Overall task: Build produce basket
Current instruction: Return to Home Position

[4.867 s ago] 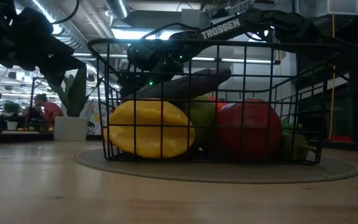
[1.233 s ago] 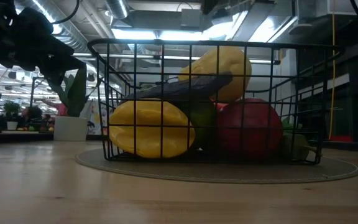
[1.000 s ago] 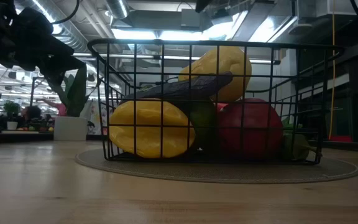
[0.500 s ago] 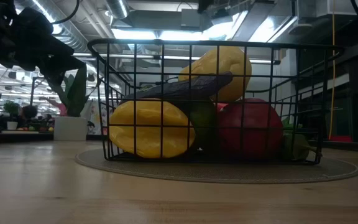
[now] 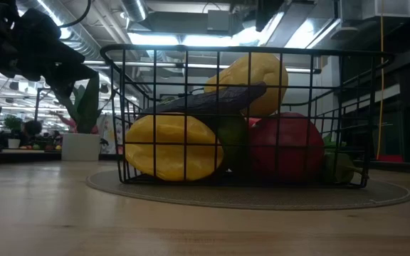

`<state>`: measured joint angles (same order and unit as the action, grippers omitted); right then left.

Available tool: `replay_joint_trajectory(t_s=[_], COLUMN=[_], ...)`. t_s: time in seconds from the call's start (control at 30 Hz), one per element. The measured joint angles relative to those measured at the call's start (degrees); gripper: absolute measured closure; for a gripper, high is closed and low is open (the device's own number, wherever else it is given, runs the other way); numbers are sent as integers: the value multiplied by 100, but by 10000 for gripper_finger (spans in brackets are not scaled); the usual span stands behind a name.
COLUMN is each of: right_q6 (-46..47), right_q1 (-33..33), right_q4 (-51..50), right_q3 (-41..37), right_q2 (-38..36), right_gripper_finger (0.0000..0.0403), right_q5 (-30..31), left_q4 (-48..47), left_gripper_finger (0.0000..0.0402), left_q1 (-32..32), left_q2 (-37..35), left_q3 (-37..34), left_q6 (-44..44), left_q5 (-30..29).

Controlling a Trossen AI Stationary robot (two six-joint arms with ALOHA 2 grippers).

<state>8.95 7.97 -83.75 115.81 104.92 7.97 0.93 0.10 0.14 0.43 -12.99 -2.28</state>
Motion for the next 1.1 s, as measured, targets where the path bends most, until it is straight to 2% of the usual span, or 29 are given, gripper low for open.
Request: replay_joint_trajectory(t_s=[0.4,0.53,0.8,1.1], right_q6=[5,308,1035,1574], right_q1=[0,0,0,17], right_q4=[1755,2296,2721,3462], right_q3=[-2556,-3344,-4633,-5630], right_q2=[-1527,-2033,-2932,-3627], right_gripper_finger=[111,111,112,112], right_q5=[-2,-2,-2,-50], left_q4=[0,-1,-1,0], left_gripper_finger=[207,207,207,207], left_q1=[0,0,0,0], left_q2=[0,0,0,0], left_q3=[0,-1,-1,0], left_q6=[0,2,-1,2], left_q5=[2,0,1,2])
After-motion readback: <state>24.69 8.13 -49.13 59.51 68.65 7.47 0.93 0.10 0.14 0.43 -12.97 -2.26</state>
